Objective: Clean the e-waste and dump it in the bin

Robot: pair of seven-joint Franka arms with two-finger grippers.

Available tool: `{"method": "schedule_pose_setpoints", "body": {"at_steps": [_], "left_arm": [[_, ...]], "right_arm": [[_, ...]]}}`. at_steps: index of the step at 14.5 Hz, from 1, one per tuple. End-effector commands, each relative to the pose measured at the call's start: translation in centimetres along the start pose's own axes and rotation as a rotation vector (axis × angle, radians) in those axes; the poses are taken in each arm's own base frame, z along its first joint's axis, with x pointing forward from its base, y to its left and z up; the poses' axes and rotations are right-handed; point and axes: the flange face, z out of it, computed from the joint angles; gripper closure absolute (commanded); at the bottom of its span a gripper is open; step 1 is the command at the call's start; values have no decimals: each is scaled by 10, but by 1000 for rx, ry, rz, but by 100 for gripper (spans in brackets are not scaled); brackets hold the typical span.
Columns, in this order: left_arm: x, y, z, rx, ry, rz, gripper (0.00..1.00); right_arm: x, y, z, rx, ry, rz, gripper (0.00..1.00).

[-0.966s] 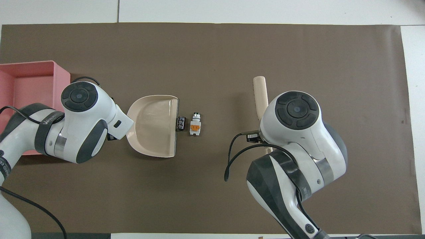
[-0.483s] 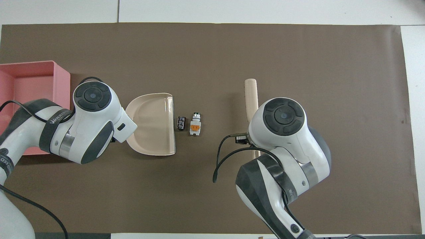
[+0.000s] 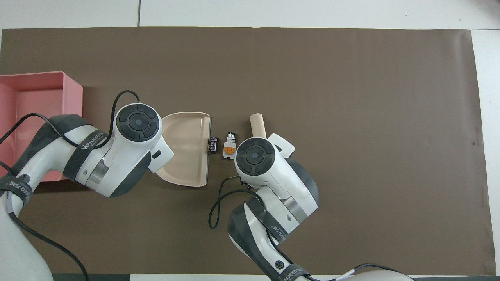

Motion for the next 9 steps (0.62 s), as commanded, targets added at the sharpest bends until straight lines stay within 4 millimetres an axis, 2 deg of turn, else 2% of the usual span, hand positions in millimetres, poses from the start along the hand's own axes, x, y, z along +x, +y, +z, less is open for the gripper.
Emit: {"method": "schedule_pose_setpoints", "body": {"at_steps": [1, 4, 7, 9], "left_arm": [[4, 4, 4, -2, -32, -1, 100], [11, 6, 4, -2, -33, 10, 100], [20, 10, 2, 3, -35, 28, 100], [21, 10, 3, 6, -32, 30, 100]], "right_arm": [[-12, -20, -5, -9, -36, -37, 100], [-19, -38, -2, 22, -38, -60, 100], [-15, -56, -10, 141, -32, -25, 100], [-15, -82, -6, 258, -19, 2, 100]]}}
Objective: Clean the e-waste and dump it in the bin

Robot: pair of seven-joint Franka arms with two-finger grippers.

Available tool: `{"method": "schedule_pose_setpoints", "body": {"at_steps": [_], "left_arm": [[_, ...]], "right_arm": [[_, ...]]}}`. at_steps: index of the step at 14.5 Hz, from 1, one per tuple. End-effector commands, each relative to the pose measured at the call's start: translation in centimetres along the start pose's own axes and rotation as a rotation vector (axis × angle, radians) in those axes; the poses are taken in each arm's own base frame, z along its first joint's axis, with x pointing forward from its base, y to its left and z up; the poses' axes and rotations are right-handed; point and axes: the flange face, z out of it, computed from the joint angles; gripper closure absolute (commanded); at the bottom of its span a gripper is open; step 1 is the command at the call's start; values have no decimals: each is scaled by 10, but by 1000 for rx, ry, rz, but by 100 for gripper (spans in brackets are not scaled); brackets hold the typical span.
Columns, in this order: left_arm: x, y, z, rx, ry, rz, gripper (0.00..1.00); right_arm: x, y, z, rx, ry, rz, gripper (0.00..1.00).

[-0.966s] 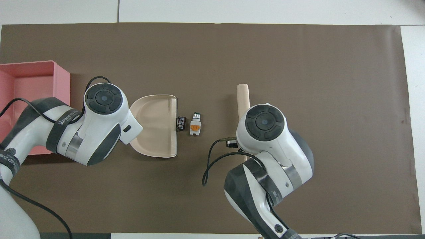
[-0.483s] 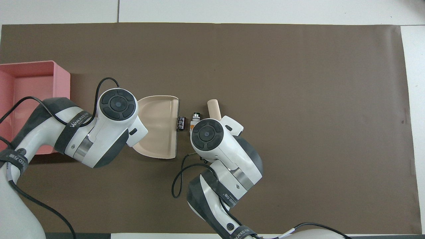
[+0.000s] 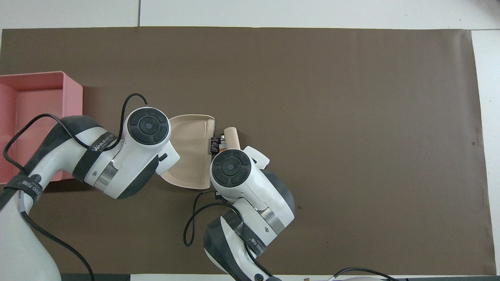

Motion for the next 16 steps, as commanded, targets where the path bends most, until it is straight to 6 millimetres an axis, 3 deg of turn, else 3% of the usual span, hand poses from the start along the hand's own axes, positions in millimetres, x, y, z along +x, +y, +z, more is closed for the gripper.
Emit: {"method": "schedule_pose_setpoints", "body": {"at_steps": [1, 4, 6, 14, 16], "left_arm": [[6, 7, 2, 1, -20, 6, 100], [7, 7, 1, 4, -19, 2, 100], [6, 7, 1, 4, -17, 1, 100], [-3, 5, 6, -6, 60, -46, 100], [-10, 3, 10, -1, 98, -54, 100]], "right_arm": [[12, -30, 9, 157, 30, 49, 100], [17, -53, -12, 295, 11, 134, 100], [17, -54, -14, 296, 4, 172, 100], [-4, -40, -41, 179, -12, 107, 100], [-16, -23, -56, 149, -7, 102, 100]]}}
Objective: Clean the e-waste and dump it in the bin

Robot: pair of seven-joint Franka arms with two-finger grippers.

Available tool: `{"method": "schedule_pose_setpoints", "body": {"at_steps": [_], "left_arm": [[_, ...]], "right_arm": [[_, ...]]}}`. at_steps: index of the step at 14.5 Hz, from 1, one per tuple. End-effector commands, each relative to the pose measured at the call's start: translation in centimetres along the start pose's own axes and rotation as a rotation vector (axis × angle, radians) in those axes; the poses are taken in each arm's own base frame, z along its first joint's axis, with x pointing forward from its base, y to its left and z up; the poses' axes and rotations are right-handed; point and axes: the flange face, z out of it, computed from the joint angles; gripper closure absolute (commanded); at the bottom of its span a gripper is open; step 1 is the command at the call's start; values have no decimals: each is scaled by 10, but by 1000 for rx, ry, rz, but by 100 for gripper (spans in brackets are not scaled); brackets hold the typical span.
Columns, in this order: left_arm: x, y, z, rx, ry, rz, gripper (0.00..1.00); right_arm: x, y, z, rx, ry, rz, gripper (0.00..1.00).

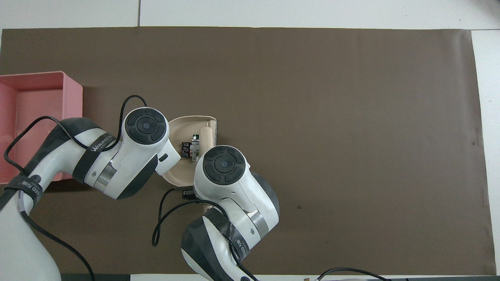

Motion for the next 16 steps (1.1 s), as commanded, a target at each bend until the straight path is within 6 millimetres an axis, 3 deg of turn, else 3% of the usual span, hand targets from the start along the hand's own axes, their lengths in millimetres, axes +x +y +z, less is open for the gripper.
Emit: {"method": "schedule_pose_setpoints", "body": {"at_steps": [1, 4, 8, 13, 16], "left_arm": [[-7, 2, 1, 19, 66, -9, 100], [-17, -4, 2, 2, 166, -22, 100], [-28, -12, 0, -16, 300, -23, 100], [-64, -21, 11, -31, 484, 32, 100], [-82, -25, 15, -14, 590, 57, 100]], "right_arm": [[-14, 30, -37, -48, 14, 14, 100], [-10, 77, -92, -108, 19, 51, 100], [30, 181, -145, -192, 49, 100, 100], [65, 315, -172, -280, 46, 59, 100], [74, 366, -177, -279, 41, 7, 100]]}}
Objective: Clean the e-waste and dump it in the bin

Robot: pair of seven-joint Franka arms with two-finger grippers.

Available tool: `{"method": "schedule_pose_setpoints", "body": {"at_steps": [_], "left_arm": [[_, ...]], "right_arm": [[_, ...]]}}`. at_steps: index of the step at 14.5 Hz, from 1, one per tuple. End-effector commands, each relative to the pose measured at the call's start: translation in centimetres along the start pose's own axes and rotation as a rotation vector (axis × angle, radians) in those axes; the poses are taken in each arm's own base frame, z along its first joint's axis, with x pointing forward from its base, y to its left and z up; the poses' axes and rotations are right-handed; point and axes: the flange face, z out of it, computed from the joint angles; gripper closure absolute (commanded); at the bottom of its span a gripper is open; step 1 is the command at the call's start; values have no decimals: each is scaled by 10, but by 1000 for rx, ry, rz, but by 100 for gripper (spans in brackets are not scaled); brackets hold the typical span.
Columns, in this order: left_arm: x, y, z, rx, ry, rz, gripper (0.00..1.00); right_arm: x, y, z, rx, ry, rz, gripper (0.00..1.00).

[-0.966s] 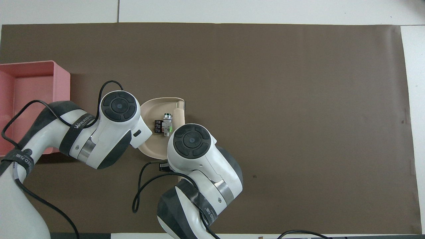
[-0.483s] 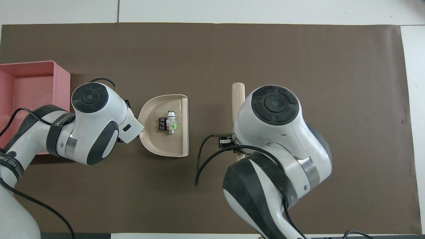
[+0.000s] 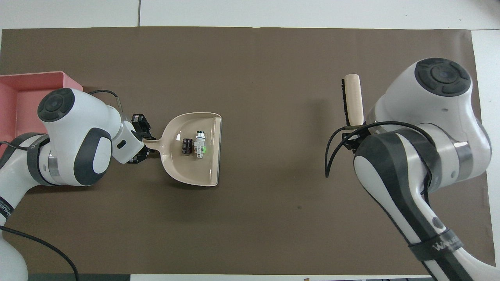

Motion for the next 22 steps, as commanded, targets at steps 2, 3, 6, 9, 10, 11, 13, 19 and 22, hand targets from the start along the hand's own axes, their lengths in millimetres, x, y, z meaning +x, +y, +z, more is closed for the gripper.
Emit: {"method": "schedule_pose_setpoints", "body": {"at_steps": [2, 3, 6, 9, 10, 11, 13, 19, 22], "left_arm": [[-18, -2, -16, 42, 116, 39, 100], [-24, -2, -17, 44, 140, 31, 100], [-39, 2, -17, 17, 249, 19, 100], [-46, 4, -19, -2, 352, 18, 100], [-50, 6, -20, -8, 381, 15, 100], [-54, 7, -21, -11, 414, 15, 100], [-66, 10, -23, -10, 484, 22, 100], [-104, 3, -52, 4, 644, 37, 100], [-130, -4, -76, 4, 729, 57, 100]], "right_arm": [[-3, 34, 9, -40, 39, -51, 100], [-3, 45, 11, -42, 44, -57, 100], [-2, 63, 18, -37, 41, -78, 100], [-3, 63, 18, -37, 41, -81, 100], [-3, 64, 18, -35, 40, -80, 100], [-3, 68, 19, -36, 38, -78, 100], [-4, 72, 24, -33, 36, -83, 100], [-13, 113, 44, -22, 41, -68, 100], [-22, 153, 69, -12, 78, -75, 100]]}}
